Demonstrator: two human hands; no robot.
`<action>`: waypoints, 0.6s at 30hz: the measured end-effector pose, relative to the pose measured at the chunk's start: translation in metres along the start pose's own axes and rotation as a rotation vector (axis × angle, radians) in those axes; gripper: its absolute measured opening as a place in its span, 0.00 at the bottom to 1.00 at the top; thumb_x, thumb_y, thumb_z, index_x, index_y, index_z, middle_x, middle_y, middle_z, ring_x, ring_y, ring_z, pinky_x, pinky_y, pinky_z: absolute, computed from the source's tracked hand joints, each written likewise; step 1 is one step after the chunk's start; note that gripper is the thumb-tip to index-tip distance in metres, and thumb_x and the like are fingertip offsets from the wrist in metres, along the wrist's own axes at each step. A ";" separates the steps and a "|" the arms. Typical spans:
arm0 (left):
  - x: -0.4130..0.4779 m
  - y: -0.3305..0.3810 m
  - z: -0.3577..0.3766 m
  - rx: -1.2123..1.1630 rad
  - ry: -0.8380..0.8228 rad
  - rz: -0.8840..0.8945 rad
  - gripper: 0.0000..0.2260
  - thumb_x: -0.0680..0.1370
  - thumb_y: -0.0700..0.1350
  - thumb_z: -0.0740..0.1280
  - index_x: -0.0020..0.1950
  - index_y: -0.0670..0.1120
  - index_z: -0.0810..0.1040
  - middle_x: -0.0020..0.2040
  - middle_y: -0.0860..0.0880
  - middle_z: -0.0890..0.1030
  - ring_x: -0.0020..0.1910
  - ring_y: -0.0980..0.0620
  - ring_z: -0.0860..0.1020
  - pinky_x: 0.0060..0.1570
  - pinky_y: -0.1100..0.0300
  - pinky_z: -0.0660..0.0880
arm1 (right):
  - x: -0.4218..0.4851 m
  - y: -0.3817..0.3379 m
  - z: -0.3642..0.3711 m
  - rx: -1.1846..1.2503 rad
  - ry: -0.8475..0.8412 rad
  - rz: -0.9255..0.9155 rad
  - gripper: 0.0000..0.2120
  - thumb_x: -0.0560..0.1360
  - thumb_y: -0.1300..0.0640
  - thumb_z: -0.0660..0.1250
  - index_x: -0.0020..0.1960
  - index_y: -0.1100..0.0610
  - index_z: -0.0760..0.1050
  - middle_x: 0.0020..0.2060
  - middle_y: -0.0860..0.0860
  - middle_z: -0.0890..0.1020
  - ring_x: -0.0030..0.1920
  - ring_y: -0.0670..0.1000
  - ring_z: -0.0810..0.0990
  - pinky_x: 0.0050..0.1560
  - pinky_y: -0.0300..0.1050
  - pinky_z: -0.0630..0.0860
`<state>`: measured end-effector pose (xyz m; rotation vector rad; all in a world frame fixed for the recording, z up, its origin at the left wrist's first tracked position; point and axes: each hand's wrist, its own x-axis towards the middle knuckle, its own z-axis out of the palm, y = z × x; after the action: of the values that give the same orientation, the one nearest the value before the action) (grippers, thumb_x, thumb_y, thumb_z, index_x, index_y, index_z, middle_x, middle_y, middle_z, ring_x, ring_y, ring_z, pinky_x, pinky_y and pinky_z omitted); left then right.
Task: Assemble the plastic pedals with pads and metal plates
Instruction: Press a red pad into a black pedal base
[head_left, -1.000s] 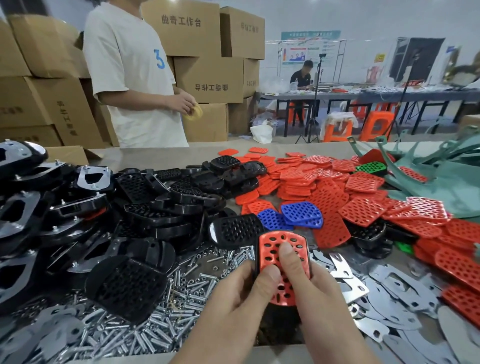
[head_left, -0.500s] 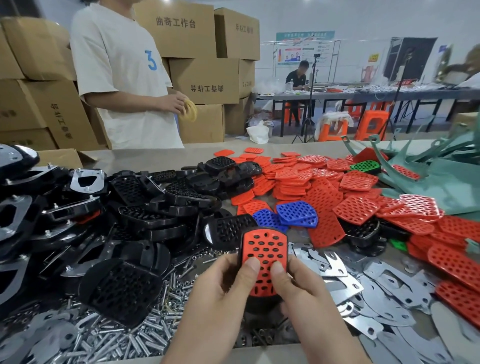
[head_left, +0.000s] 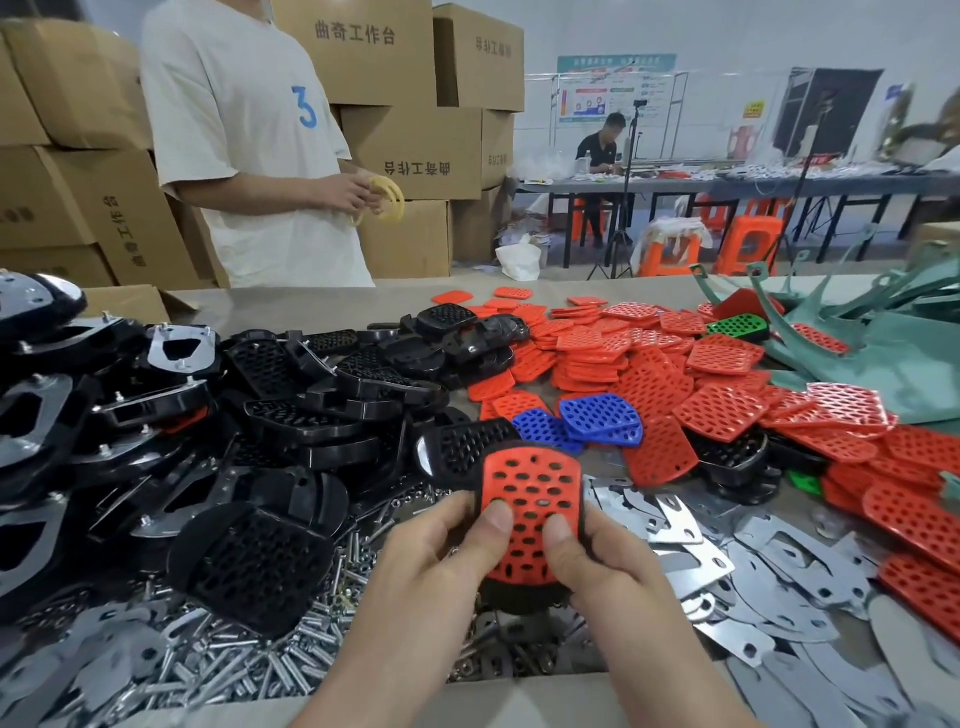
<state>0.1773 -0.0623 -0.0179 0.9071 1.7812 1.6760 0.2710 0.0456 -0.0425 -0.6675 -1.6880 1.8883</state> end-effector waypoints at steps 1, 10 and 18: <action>0.000 0.001 0.000 -0.032 -0.035 0.030 0.08 0.74 0.59 0.66 0.49 0.64 0.83 0.46 0.56 0.87 0.47 0.61 0.84 0.43 0.72 0.76 | 0.002 -0.001 0.000 0.109 0.025 0.027 0.15 0.80 0.58 0.67 0.45 0.41 0.87 0.43 0.48 0.89 0.43 0.46 0.88 0.39 0.37 0.80; -0.002 -0.011 0.005 0.004 -0.177 0.236 0.15 0.78 0.54 0.66 0.64 0.59 0.81 0.62 0.54 0.80 0.64 0.56 0.78 0.55 0.66 0.77 | 0.004 -0.006 -0.007 0.542 -0.091 0.103 0.21 0.63 0.44 0.72 0.48 0.58 0.88 0.48 0.60 0.88 0.44 0.54 0.88 0.47 0.52 0.83; 0.000 -0.016 0.003 -0.128 -0.143 0.125 0.11 0.76 0.49 0.65 0.55 0.56 0.83 0.53 0.48 0.86 0.54 0.49 0.84 0.54 0.57 0.80 | 0.000 -0.008 -0.009 0.414 -0.077 0.104 0.19 0.58 0.45 0.78 0.46 0.52 0.88 0.47 0.60 0.88 0.44 0.57 0.89 0.40 0.48 0.84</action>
<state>0.1780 -0.0606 -0.0344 1.0707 1.5331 1.7335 0.2771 0.0527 -0.0351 -0.5275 -1.2629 2.2696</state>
